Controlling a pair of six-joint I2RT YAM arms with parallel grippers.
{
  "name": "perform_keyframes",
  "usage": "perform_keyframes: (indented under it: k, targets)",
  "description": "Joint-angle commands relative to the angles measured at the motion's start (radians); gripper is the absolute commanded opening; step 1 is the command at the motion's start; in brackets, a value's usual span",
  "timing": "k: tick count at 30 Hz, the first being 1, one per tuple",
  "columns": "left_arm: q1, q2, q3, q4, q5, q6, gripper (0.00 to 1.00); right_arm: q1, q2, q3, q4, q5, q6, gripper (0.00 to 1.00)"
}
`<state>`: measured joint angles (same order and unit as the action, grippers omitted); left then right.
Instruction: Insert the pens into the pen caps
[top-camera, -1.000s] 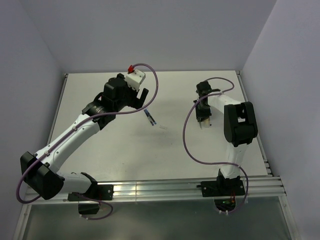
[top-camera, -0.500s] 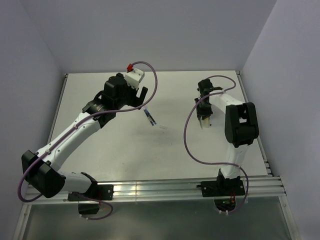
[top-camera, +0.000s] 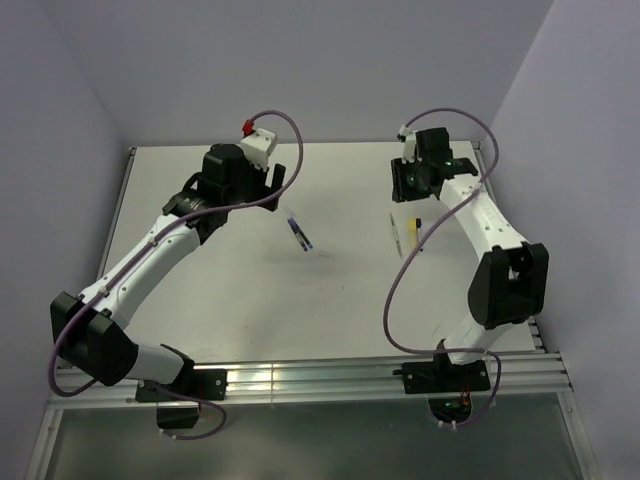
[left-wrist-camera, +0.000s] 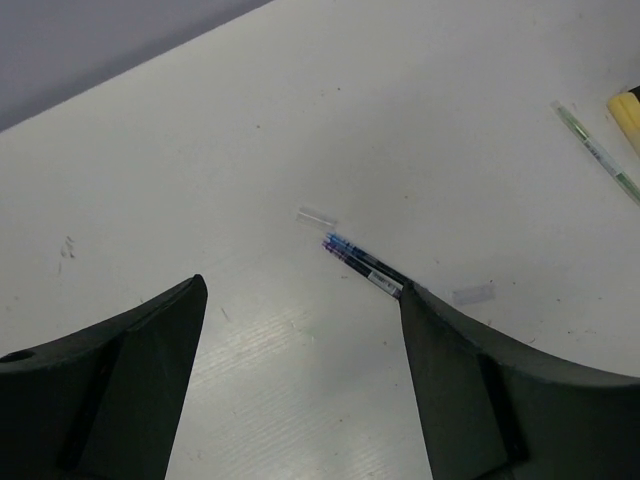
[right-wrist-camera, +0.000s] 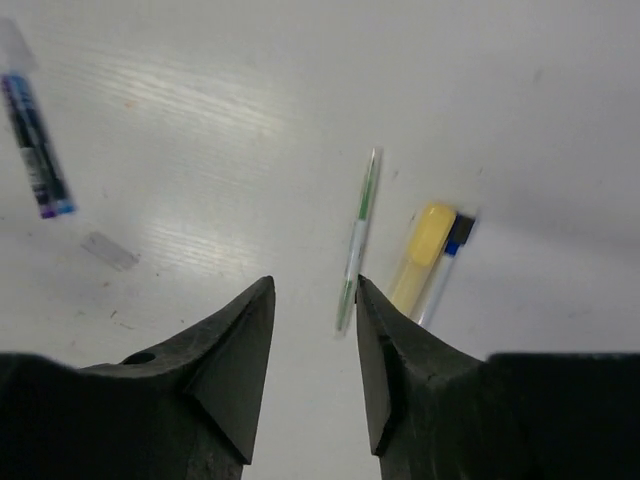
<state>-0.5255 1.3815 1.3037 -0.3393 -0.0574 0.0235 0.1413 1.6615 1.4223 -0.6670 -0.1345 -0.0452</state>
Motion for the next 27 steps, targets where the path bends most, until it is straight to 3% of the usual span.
perform_keyframes:
  k: [1,4,9,13,27]
  targets:
    - [0.054,0.059,0.035,-0.006,0.082,-0.141,0.82,0.001,-0.126,0.099,0.066,-0.1,-0.099,0.47]
    - [0.105,0.1,0.037,0.005,0.129,-0.265,0.81,0.001,-0.187,0.095,0.102,-0.135,-0.162,0.66]
    - [0.114,0.212,0.023,0.022,0.091,-0.453,0.79,-0.002,-0.243,-0.009,0.181,-0.102,-0.191,0.98]
    - [0.107,0.347,0.046,-0.01,0.033,-0.591,0.73,-0.002,-0.264,-0.057,0.178,-0.142,-0.196,1.0]
    - [0.007,0.605,0.181,-0.035,-0.101,-0.701,0.63,0.0,-0.305,-0.174,0.175,-0.12,-0.133,1.0]
